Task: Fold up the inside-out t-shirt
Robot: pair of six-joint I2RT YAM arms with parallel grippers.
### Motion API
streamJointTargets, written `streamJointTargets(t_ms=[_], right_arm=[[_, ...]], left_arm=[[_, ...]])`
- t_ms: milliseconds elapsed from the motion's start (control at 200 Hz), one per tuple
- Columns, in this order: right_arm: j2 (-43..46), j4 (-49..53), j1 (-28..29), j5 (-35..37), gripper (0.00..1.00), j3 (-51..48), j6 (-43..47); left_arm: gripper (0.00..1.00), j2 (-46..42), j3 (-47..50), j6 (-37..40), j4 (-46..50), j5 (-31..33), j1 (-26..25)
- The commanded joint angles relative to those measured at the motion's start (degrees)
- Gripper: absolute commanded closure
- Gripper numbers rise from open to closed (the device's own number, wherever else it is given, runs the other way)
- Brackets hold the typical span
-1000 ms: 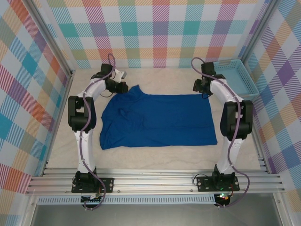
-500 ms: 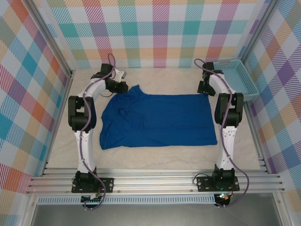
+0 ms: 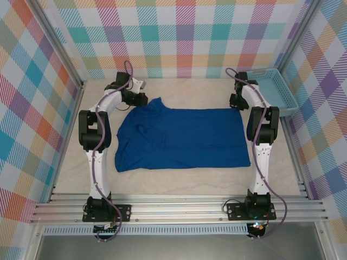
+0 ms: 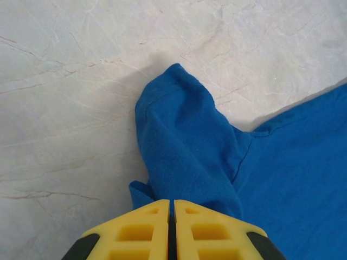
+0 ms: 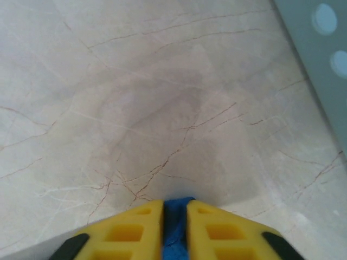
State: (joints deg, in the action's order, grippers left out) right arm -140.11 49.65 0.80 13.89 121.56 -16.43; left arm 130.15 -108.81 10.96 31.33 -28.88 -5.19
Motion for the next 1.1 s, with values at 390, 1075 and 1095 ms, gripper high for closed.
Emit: streamJointTargets(t_ms=[390, 1075, 1095], right_arm=[[17.1, -6.8, -0.5, -7.6, 0.97, -12.7, 6.4], [33.5, -10.5, -2.4, -1.9, 0.99, -36.8, 8.2], [33.6, -10.4, -2.4, -2.0, 0.99, -37.0, 8.1]], left_arm=[[0.93, -4.4, 1.4, -2.1, -3.1, 0.8, -0.3], [0.95, -28.8, 36.3, -8.4, -20.7, 1.3, -0.9], [0.95, -29.2, 37.1, -8.3, -20.6, 1.6, -1.0]])
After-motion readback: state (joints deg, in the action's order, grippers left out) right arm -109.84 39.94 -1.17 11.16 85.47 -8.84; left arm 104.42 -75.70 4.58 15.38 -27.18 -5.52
